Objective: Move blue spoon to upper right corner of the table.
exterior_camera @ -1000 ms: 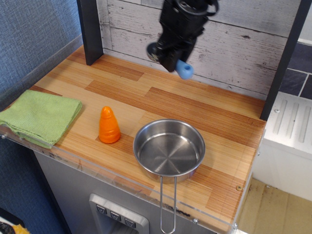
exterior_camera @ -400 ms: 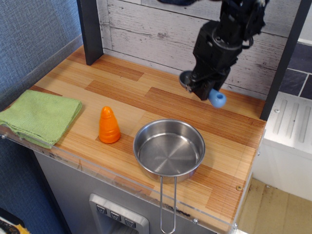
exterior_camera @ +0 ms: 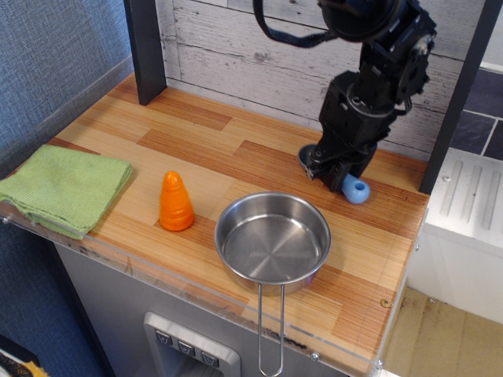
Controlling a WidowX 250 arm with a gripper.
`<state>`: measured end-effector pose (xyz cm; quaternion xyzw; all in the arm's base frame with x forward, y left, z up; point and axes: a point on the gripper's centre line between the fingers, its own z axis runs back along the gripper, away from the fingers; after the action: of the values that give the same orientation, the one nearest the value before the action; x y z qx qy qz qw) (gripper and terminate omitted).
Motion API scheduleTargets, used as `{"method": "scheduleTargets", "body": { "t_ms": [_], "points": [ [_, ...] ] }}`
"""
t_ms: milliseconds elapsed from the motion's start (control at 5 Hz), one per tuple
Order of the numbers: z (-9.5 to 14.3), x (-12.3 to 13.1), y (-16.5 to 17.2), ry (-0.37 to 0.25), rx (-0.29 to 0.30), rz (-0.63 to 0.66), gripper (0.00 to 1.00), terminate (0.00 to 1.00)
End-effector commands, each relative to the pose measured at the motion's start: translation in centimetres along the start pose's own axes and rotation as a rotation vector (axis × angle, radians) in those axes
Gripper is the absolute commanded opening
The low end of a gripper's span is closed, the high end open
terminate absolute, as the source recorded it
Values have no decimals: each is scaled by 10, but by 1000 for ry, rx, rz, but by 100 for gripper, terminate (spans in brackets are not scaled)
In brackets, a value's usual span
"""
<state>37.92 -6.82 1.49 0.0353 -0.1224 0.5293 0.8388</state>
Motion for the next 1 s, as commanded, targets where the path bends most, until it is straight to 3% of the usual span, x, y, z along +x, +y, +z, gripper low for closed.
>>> {"method": "scheduleTargets", "body": {
  "t_ms": [0,800],
  "points": [
    [12,-5,-7,13,0,-34,100,0],
    [51,10,-16,-31,-82,-24,100,0]
  ]
}}
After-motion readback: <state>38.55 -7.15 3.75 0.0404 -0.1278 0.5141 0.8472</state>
